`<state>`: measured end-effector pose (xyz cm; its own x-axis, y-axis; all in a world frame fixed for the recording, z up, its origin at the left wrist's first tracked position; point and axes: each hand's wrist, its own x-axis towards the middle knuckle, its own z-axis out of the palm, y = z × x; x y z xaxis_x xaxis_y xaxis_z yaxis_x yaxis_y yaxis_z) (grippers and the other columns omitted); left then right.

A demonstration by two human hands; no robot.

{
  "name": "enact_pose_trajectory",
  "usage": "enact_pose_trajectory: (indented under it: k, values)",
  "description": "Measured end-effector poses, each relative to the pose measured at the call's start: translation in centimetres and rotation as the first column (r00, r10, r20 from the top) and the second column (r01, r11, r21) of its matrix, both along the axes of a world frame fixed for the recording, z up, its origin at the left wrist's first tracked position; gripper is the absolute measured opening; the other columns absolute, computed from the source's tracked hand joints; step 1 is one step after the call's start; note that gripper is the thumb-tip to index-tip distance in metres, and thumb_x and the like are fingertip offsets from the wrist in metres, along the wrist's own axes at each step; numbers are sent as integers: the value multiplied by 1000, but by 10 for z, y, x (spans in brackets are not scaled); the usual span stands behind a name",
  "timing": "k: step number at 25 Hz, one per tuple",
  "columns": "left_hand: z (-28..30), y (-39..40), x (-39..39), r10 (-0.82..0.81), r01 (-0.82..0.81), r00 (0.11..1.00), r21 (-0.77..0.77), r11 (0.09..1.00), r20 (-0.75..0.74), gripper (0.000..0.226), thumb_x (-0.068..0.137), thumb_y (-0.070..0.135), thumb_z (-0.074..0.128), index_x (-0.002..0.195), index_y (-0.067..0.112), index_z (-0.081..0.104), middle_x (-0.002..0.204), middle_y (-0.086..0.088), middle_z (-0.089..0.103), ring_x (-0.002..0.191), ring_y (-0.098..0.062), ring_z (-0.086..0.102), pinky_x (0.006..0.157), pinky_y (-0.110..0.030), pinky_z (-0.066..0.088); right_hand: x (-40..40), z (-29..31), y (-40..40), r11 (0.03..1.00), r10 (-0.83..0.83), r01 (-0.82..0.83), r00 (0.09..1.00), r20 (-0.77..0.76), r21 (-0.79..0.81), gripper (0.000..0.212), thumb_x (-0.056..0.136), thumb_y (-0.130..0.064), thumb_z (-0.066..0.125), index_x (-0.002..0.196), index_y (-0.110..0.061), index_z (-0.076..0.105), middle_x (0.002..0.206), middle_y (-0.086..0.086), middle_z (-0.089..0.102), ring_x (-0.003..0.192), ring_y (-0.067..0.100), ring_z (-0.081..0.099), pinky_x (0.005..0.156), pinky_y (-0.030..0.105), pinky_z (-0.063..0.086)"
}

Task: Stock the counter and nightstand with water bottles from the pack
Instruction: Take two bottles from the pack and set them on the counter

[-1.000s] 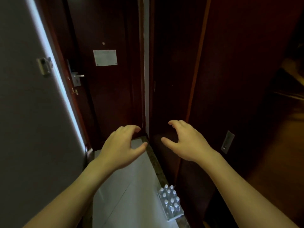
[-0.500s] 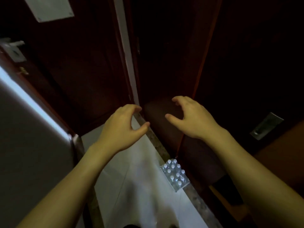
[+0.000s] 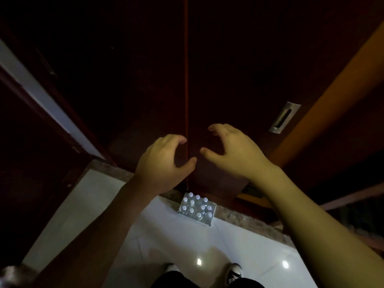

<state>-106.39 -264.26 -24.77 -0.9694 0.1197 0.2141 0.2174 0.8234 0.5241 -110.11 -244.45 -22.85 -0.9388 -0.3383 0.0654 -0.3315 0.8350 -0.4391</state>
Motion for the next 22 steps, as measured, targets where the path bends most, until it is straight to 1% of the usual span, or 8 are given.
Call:
enact_pose_trajectory:
  k: [2, 5, 7, 10, 12, 15, 19, 22]
  values:
    - [-6, -4, -18, -54, 54, 998, 10, 998, -8, 59, 76, 56, 54, 121, 19, 61, 118, 5, 64, 110, -15, 59, 86, -34, 50, -2, -7, 2, 998, -66, 66, 998, 12, -13, 73, 80, -63, 53, 136, -17, 50, 129, 5, 59, 119, 24, 59, 95, 42, 51]
    - [-22, -5, -40, -108, 109, 994, 46, 993, -30, 59, 75, 57, 53, 118, 17, 62, 114, 3, 65, 107, -17, 60, 84, -36, 51, -11, -27, 11, 987, -152, 153, 988, 32, -48, 68, 83, -59, 55, 136, -17, 50, 131, 5, 59, 118, 24, 58, 95, 42, 50]
    - [-42, -5, -51, -114, 114, 993, 88, 990, -3, 58, 76, 53, 58, 119, 15, 62, 115, 1, 65, 108, -18, 59, 84, -31, 49, -19, -49, 19, 978, -193, 197, 979, 58, -73, 65, 84, -54, 59, 137, -17, 50, 131, 5, 59, 117, 24, 59, 94, 41, 50]
    - [-102, -1, -67, -107, 95, 992, 146, 985, 72, 60, 76, 54, 60, 123, 15, 60, 118, -2, 65, 111, -16, 59, 86, -27, 45, -32, -109, 27, 960, -243, 256, 963, 119, -111, 59, 85, -43, 68, 136, -16, 52, 130, 5, 60, 112, 23, 61, 88, 37, 52]
    - [-161, 2, -73, -109, 91, 988, 161, 983, 111, 62, 76, 56, 57, 123, 15, 60, 118, -2, 66, 111, -15, 59, 87, -26, 45, -37, -168, 27, 946, -262, 290, 947, 185, -142, 55, 85, -39, 71, 131, -15, 55, 125, 6, 62, 106, 23, 63, 83, 37, 53]
    - [-297, 11, -78, -66, 11, 968, 218, 976, 244, 61, 73, 59, 57, 122, 22, 60, 116, 6, 66, 109, -10, 60, 88, -28, 49, -42, -297, 31, 933, -268, 321, 922, 281, -162, 50, 85, -42, 70, 128, -19, 58, 120, 0, 64, 100, 17, 63, 80, 34, 54]
    - [-530, 33, -77, -10, -82, 925, 225, 971, 381, 62, 64, 63, 63, 117, 31, 59, 110, 18, 64, 105, -6, 61, 85, -29, 52, -45, -526, 45, 921, -314, 377, 869, 381, -101, 43, 81, -50, 67, 117, -27, 57, 110, -12, 61, 91, 7, 58, 71, 22, 46]
    - [-693, 48, -72, 7, -71, 908, 137, 988, 419, 67, 62, 65, 64, 118, 28, 59, 112, 14, 65, 105, -12, 62, 81, -29, 52, -38, -694, 54, 904, -364, 428, 793, 488, -22, 53, 82, -54, 67, 127, -29, 52, 124, -10, 61, 105, 12, 61, 78, 26, 46]
